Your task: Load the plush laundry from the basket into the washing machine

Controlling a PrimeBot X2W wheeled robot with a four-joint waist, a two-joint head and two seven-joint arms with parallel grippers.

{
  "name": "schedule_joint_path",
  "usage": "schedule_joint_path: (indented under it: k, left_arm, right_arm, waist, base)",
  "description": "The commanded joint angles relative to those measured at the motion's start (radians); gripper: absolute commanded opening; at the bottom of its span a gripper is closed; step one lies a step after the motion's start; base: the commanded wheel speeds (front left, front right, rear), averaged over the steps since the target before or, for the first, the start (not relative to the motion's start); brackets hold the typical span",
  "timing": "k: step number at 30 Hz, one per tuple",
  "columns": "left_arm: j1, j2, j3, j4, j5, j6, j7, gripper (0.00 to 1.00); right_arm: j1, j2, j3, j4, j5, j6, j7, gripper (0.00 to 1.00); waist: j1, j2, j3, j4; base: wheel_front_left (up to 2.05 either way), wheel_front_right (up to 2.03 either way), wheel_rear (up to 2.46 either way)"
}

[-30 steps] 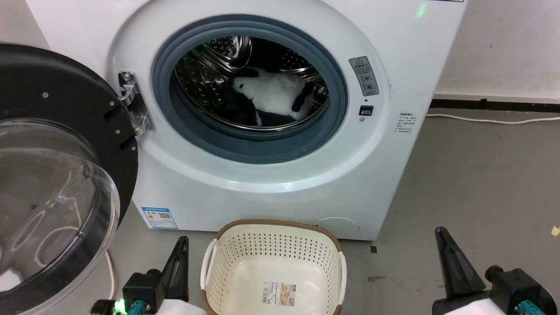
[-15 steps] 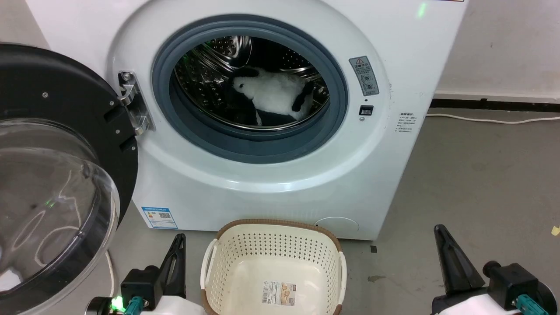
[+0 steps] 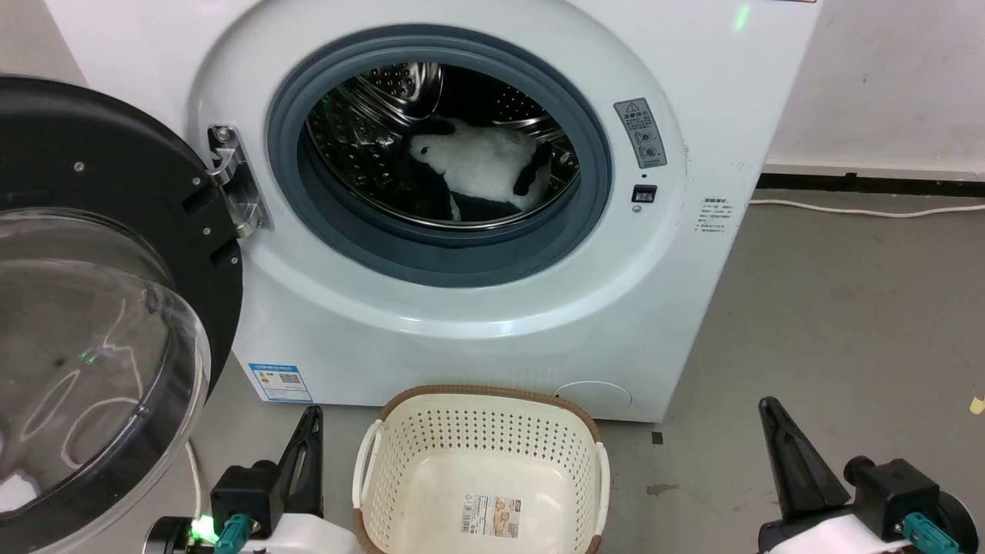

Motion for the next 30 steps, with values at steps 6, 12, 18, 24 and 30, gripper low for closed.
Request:
schedule_joint_path:
  k: [6,12,18,24,30]
  left_arm:
    - [-0.01,-0.01,0.012,-0.015,0.02,-0.009,0.019,0.0]
    - [-0.011,-0.013,0.019,-0.021,0.029,-0.011,0.029,0.0]
    - [-0.013,-0.017,0.027,-0.028,0.04,-0.014,0.041,0.0]
    - [-0.014,-0.021,0.034,-0.035,0.051,-0.017,0.054,0.0]
    - [-0.016,-0.024,0.042,-0.043,0.061,-0.02,0.066,0.0]
  right_arm:
    - [-0.024,0.0,-0.002,-0.001,-0.012,0.0,0.017,0.0]
    - [-0.028,0.0,-0.003,-0.001,-0.016,0.0,0.027,0.0]
    - [-0.032,0.0,-0.004,-0.001,-0.022,0.0,0.039,0.0]
    - [-0.037,-0.001,-0.005,-0.001,-0.027,0.0,0.052,0.0]
    - [-0.041,-0.001,-0.006,-0.001,-0.033,-0.001,0.064,0.0]
  waist:
    - [0.0,0.0,0.0,0.0]
    - [0.0,0.0,0.001,0.0]
    - [0.0,0.0,0.001,0.0]
    - [0.0,0.0,0.001,-0.001]
    - [0.0,0.0,0.002,-0.001]
  base:
    - [0.0,0.0,0.0]
    - [0.0,0.0,0.0]
    - [0.0,0.0,0.0]
    - [0.0,0.0,0.0]
    - [0.0,0.0,0.0]
